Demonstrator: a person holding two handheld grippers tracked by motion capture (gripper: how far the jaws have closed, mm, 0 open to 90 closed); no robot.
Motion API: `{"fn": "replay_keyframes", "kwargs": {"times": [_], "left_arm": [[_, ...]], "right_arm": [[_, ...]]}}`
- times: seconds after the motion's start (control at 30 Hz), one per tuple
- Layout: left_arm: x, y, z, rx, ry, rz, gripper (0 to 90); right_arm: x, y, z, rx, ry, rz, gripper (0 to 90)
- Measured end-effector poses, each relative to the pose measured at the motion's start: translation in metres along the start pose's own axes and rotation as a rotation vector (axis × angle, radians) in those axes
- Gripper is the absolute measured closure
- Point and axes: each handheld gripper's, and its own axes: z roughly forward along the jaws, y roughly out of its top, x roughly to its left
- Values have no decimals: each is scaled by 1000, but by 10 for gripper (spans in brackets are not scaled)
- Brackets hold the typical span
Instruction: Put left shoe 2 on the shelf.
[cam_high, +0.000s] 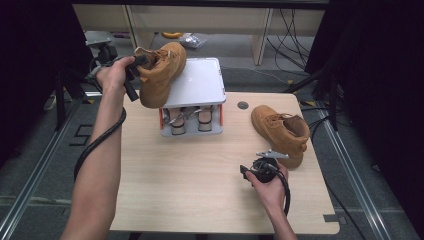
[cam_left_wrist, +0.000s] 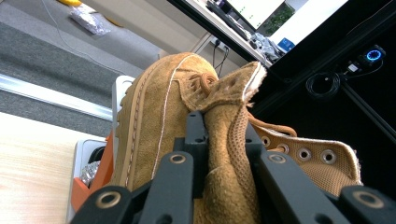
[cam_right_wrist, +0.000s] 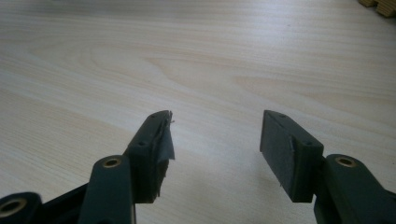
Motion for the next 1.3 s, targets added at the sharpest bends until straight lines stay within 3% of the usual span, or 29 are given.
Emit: {"fn": "replay_keyframes", "kwargs": {"times": [0.1,0.3,0.43,0.47,0.57,0.7,0.9,0.93,0.97,1.03,1.07,1.1,1.3], "left_arm": [[0,-1,3,-3,4,-6,796],[-4,-2,8,-4,-4,-15,785],[-5,-2,13,-10,-11,-24,768],[-5,-3,14,-11,-11,-22,759],[-3,-4,17,-31,4,-34,731],[-2,-3,17,-24,-14,-9,700],[4,-4,15,-73,-36,10,541],[4,-4,14,-72,-46,11,499],[5,-4,12,-69,-48,37,471],[6,-2,7,-73,-32,69,429],[7,-1,3,-80,-22,90,418],[8,0,-2,-86,-21,100,407],[14,2,-31,-110,-48,121,414]], "right_arm": [[-2,0,1,-10,15,-26,440],[-2,0,1,0,1,-26,439],[-2,-1,2,-7,17,-28,439],[0,-1,1,-1,16,-4,439],[0,0,0,3,12,-16,438],[0,-1,-1,6,7,-12,437],[1,-1,0,-10,19,-7,436],[0,0,0,-7,17,-32,435],[2,0,0,-3,17,-10,435],[1,0,0,-6,12,-32,435],[5,0,0,-6,15,18,435],[2,0,1,-13,4,-32,435],[3,3,-2,-10,-1,-32,436]]}}
